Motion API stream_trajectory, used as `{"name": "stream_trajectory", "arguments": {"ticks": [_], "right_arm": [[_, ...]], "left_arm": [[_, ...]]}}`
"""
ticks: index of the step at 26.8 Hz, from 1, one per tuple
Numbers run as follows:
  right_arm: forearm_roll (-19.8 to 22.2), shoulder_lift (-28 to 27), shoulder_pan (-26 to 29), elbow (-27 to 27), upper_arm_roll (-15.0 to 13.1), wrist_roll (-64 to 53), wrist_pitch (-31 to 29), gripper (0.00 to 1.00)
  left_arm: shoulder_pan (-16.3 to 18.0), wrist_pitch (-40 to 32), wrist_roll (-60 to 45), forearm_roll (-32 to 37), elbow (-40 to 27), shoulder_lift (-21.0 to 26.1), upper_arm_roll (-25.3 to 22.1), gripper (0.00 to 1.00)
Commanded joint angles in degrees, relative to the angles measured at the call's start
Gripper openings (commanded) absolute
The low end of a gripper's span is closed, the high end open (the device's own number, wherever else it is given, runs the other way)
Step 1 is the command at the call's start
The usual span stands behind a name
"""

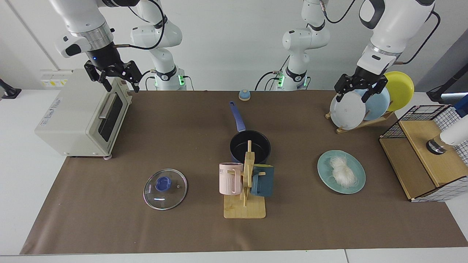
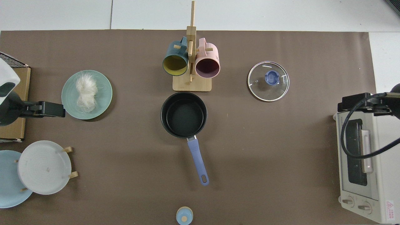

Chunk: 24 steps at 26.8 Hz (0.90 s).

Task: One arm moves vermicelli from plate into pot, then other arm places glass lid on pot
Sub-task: 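Move the left gripper toward the vermicelli while the right gripper reaches the lid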

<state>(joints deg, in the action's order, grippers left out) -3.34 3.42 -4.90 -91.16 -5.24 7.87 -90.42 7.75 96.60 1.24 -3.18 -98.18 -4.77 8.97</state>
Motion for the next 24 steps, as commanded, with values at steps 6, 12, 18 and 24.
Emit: {"name": "stream_trajectory", "arguments": {"ticks": [6, 12, 18, 24], "right_arm": [[-0.71, -2.36, 0.33, 2.48, -0.21, 0.21, 1.73, 1.00], [-0.62, -5.70, 0.33, 5.64, -0.21, 0.21, 2.79, 1.00], [-0.53, -10.88, 0.33, 10.47, -0.21, 0.13, 2.79, 1.00], [-0.36, -15.90, 0.15, 13.29, -0.04, 0.04, 1.04, 1.00]], "left_arm": [[-0.55, -0.27, -0.63, 1.16, -0.34, -0.33, -0.18, 1.00], [-0.55, -0.36, -0.63, 1.16, -0.34, -0.42, -0.18, 1.00], [-0.37, 1.39, -0.71, 1.25, -0.17, -0.24, -0.18, 1.00], [0.25, 9.56, -0.19, 2.30, -0.34, 0.90, -0.79, 1.00]]}}
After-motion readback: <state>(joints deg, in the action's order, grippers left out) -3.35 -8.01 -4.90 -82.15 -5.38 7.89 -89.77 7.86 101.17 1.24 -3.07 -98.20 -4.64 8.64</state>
